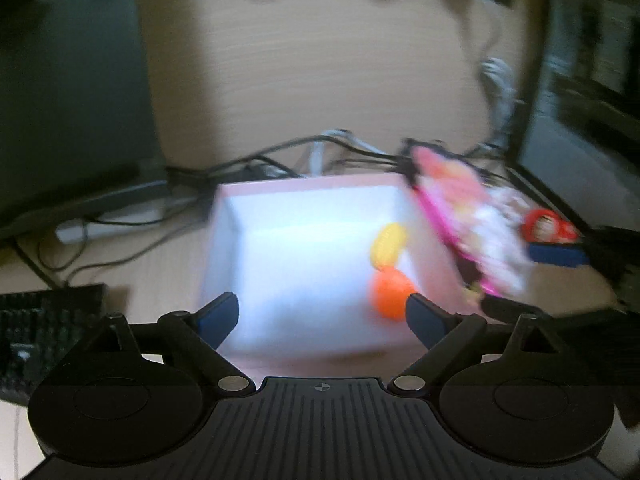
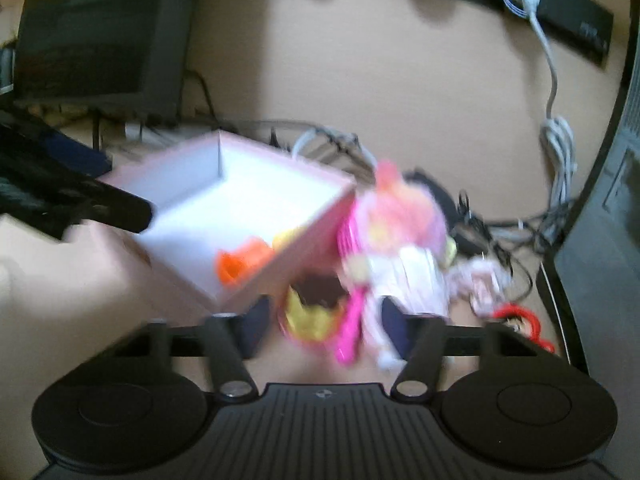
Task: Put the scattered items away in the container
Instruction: 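Grasp the yellow pudding toy with the left tool while the right tool grasps the red hooded doll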
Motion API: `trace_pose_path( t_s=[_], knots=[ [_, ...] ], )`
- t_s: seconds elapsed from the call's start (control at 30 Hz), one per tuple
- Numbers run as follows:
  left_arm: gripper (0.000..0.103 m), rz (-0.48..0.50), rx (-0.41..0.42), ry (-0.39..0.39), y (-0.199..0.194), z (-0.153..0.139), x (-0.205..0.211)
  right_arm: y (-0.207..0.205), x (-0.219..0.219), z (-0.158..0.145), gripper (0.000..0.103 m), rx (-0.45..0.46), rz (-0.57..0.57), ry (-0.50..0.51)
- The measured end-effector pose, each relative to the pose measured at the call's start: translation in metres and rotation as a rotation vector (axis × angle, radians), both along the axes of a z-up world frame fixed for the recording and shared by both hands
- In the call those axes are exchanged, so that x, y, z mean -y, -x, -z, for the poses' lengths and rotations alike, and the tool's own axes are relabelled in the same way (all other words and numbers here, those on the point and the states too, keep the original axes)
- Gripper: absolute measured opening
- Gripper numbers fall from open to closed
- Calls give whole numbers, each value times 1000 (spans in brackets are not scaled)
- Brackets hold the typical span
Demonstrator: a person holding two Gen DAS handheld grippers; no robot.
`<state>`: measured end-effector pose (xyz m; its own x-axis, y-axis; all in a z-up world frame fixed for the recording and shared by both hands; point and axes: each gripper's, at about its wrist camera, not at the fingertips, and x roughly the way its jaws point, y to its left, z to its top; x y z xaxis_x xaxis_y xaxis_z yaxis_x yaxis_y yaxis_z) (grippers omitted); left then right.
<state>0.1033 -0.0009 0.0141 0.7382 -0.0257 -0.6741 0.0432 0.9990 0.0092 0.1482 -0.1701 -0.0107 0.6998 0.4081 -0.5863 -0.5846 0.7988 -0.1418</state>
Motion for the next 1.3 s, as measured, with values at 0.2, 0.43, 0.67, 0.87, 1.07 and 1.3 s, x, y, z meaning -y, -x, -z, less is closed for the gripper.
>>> trace_pose_path(
  t_s=[0.2,0.43,0.67,0.87,1.07,1.3],
  knots=[
    [95,136,-88,-3,18,23,38,-15,12,13,41,-39,-9,18],
    [95,180,-144,-2,28,34,51,-22,-6,26,42,61,-192,111],
    [96,159,-184,-6,30,38,53,-18,-18,46,63,165,-365,231],
    [96,172,-197,-26,34,39,59,-23,-21,50,63,154,-364,213],
    [96,168,-192,-33,37,39,59,-9,-13,44,55,99,-356,180],
    [96,160,-134,-28,11,42,64,36,34,35,43,17,-261,145]
  ],
)
